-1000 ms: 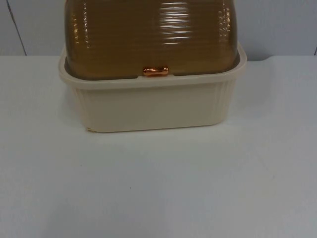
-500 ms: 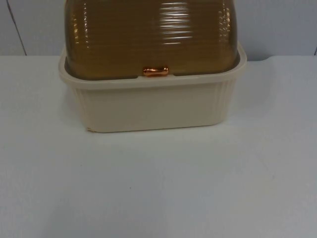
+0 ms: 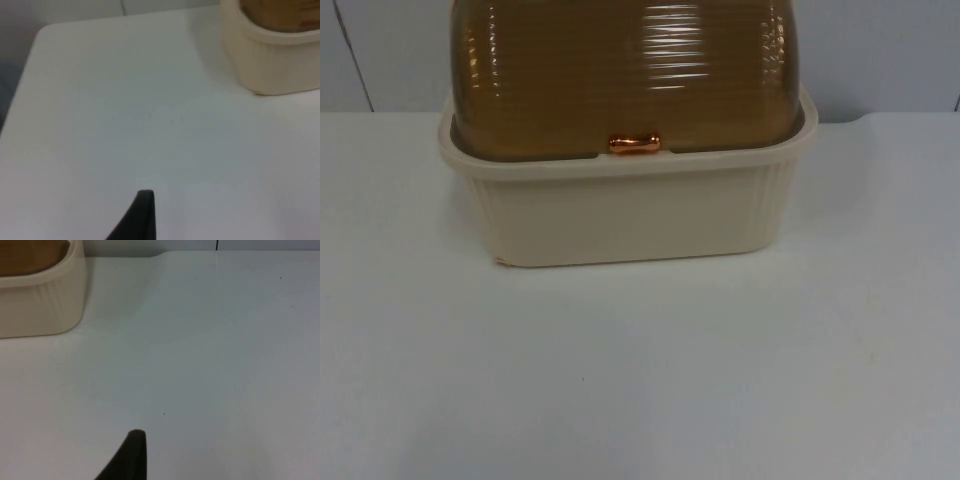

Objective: Open the box lid with the left hand, place the block into the box with the right hand, then close the box lid with the left hand.

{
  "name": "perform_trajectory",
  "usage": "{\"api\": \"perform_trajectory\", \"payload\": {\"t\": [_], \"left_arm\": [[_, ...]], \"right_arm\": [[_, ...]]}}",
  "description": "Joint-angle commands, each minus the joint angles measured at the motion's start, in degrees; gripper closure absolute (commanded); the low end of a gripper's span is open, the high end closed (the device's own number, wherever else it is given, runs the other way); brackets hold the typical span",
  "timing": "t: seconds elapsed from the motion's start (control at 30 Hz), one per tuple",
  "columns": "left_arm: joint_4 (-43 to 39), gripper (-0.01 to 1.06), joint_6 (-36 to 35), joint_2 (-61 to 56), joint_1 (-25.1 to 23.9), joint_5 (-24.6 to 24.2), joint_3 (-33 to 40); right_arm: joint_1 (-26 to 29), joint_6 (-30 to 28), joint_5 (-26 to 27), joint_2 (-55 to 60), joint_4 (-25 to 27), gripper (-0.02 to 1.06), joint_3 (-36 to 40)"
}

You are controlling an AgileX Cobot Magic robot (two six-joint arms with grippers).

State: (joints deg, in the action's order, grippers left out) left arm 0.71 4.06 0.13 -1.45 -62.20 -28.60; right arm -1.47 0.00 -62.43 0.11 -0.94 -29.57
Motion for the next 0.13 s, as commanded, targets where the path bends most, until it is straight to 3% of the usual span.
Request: {"api": "perform_trajectory", "payload": {"t": [0.0,0.1], "left_arm": [[-0.3,0.00,-0.5,-0.1,-2.0,0.6,0.2],[-0.3,0.00,-0.5,-0.1,-0.4,0.6,0.2]], "right_arm": [[0.1,-0.6,0.6,-0.1,0.1,0.00,0.1],[0.1,-0.6,0.6,-0.1,0.1,0.00,0.1]]}}
